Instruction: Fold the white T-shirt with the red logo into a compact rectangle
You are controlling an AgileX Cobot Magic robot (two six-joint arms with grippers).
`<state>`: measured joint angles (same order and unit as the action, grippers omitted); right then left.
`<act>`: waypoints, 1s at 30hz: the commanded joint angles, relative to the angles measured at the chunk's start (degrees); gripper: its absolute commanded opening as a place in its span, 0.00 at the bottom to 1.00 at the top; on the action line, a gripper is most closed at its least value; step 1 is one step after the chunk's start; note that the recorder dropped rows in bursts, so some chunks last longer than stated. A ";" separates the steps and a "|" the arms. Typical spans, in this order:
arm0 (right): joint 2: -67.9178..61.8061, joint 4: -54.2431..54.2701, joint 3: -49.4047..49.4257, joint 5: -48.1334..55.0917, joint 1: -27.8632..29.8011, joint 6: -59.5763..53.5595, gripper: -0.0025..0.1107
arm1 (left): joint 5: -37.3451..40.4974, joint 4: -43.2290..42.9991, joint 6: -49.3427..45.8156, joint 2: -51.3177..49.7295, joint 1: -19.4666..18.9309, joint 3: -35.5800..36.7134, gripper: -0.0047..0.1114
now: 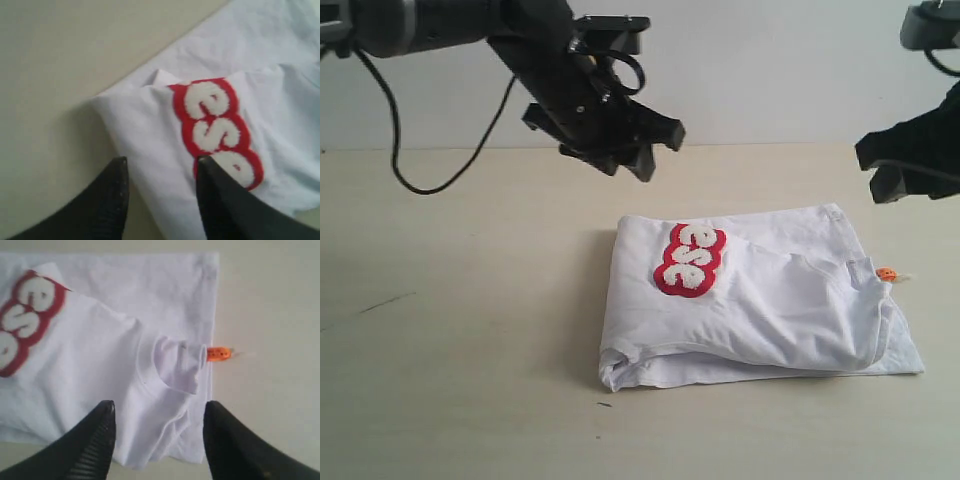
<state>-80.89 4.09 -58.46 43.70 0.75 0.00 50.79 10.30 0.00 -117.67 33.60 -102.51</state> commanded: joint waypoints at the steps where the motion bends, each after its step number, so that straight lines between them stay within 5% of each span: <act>1: -6.97 1.38 0.28 -1.17 5.41 -0.72 0.49 | -2.14 -1.00 0.00 5.72 -4.63 6.48 0.34; 6: -17.72 18.49 0.28 -0.22 10.66 -14.87 0.49 | -10.09 -0.84 -3.19 10.09 -9.66 18.75 0.19; 9: -23.01 13.30 -2.19 2.38 10.69 -11.77 0.49 | -11.43 -0.84 -4.35 10.09 -9.66 22.02 0.13; 15: -26.43 23.21 -3.30 2.73 10.69 -19.58 0.49 | -14.52 0.28 -4.42 10.09 -9.66 23.18 0.13; 24: -30.52 21.83 -4.20 1.89 10.69 -19.91 0.48 | -13.80 1.10 -5.34 10.09 -9.66 23.18 0.13; 30: -30.88 21.83 -7.81 5.54 10.69 -20.65 0.19 | -13.80 1.10 -5.34 10.09 -9.66 23.18 0.13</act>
<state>-111.71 25.89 -64.39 47.63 11.10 -19.37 37.22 10.94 -5.09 -108.17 24.06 -79.52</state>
